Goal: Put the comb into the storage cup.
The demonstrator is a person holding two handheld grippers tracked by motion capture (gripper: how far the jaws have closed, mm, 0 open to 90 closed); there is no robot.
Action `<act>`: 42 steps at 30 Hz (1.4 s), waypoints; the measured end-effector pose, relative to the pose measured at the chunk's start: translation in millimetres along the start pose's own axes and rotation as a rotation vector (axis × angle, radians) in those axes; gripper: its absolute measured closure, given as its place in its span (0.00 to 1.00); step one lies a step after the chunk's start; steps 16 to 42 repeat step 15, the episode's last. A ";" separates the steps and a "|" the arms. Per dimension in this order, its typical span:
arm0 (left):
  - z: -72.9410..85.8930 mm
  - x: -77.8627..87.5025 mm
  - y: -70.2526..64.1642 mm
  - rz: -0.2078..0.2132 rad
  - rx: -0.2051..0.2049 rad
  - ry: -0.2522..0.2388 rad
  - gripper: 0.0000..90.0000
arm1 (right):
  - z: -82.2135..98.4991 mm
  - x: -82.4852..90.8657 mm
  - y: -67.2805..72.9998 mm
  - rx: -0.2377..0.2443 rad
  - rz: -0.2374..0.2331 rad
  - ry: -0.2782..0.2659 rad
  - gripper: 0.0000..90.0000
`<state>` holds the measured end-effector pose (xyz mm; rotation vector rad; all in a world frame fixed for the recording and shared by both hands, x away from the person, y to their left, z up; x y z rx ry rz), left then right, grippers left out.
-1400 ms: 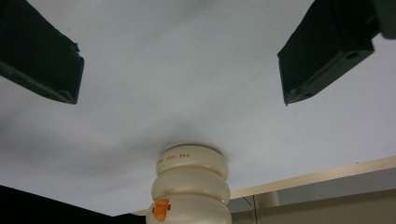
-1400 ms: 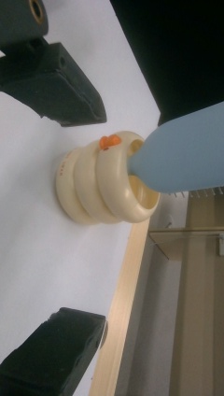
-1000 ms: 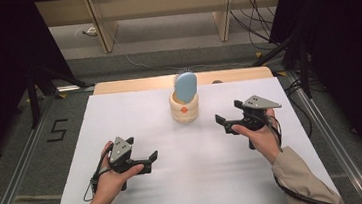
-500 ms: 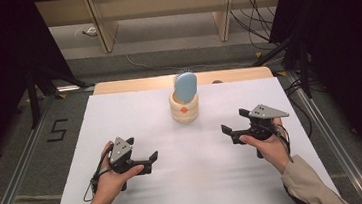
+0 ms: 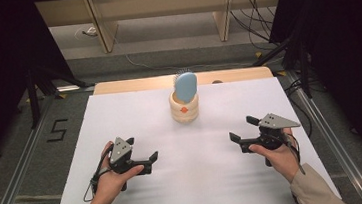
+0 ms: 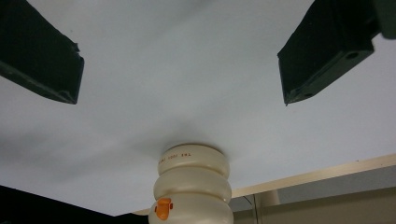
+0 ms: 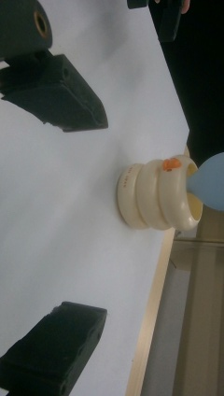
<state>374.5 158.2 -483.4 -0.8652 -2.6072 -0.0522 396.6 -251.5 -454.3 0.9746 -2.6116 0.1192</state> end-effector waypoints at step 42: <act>0.3 -0.5 -1.1 0.009 -0.002 0.003 0.00 | 4.6 4.5 -1.1 -0.006 0.002 -0.008 0.12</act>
Point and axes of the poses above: each handheld gripper's, and its own axes: x roughly backward along the jaws, z roughly out of its underside, y roughly to its left, the point moved 2 cm from there along -x, roughly forward along the jaws, and after that the axes turned 1 degree about x, right-handed, at the moved point
